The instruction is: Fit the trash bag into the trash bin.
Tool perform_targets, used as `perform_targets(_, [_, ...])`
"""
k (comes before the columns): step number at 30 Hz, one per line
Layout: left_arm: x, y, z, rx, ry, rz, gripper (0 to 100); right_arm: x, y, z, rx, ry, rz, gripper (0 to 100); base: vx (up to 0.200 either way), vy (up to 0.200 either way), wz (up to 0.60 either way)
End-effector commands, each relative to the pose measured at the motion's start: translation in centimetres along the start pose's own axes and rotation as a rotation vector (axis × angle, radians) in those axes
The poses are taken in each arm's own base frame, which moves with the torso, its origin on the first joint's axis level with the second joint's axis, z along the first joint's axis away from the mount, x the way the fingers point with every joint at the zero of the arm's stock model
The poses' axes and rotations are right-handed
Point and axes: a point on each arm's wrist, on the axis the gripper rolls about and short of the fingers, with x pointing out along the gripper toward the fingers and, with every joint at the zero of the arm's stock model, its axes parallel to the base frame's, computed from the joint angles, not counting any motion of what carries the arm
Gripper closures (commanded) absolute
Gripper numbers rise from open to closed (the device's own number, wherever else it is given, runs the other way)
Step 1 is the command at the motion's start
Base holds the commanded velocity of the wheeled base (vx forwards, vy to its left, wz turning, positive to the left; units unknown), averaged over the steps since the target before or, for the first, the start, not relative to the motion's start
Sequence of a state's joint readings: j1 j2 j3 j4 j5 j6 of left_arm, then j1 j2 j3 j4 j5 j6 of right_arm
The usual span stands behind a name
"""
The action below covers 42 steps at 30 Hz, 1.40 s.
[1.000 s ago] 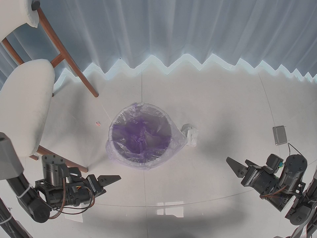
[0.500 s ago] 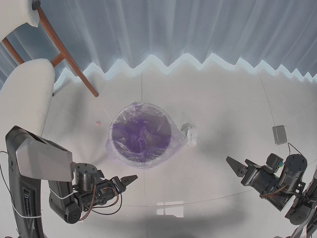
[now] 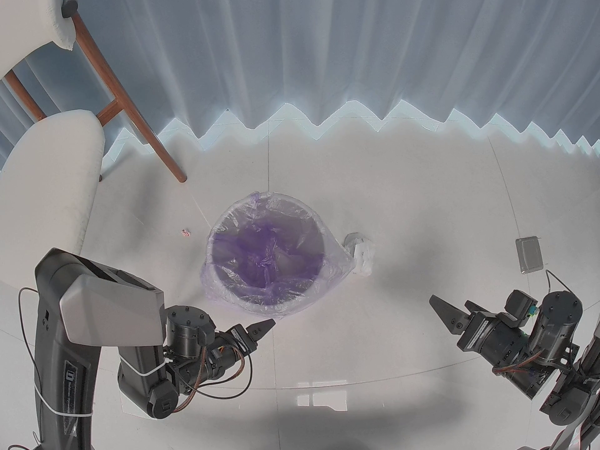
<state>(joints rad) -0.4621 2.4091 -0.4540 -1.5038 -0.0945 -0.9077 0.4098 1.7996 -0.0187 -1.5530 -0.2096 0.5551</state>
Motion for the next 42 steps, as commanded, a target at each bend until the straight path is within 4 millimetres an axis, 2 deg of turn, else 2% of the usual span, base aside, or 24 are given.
perform_targets(1, [0.7, -0.1, 0.0, -0.01, -0.013, -0.006, 0, 0.0, 0.1, 0.2, 0.004, -0.015, 0.005, 0, 0.0, 0.0, 0.0])
perform_targets(18, [3.3, -0.4, 1.1, -0.013, -0.104, -0.036, 0, -0.4, 0.1, 0.4, 0.003, -0.028, 0.002, 0, 0.0, 0.0, 0.0])
perform_targets(19, [3.9, -0.2, 1.1, -0.014, -0.127, -0.026, 0, -0.6, 0.0, 0.3, 0.0, -0.022, -0.002, 0, 0.0, 0.0, 0.0])
perform_targets(33, [5.6, 0.7, 2.9, -0.03, -0.194, -0.038, 0, -0.6, 0.0, 0.3, 0.002, -0.025, -0.002, 0, 0.0, 0.0, 0.0])
perform_targets(38, [5.7, 0.8, 2.9, -0.03, -0.181, -0.029, 0, -0.6, -0.1, 0.4, 0.005, -0.032, -0.017, 0, 0.0, 0.0, 0.0])
perform_targets(42, [5.9, 1.0, 2.6, -0.03, -0.119, 0.053, 0, -0.6, -0.1, 0.3, 0.004, -0.028, -0.018, 0, 0.0, 0.0, 0.0])
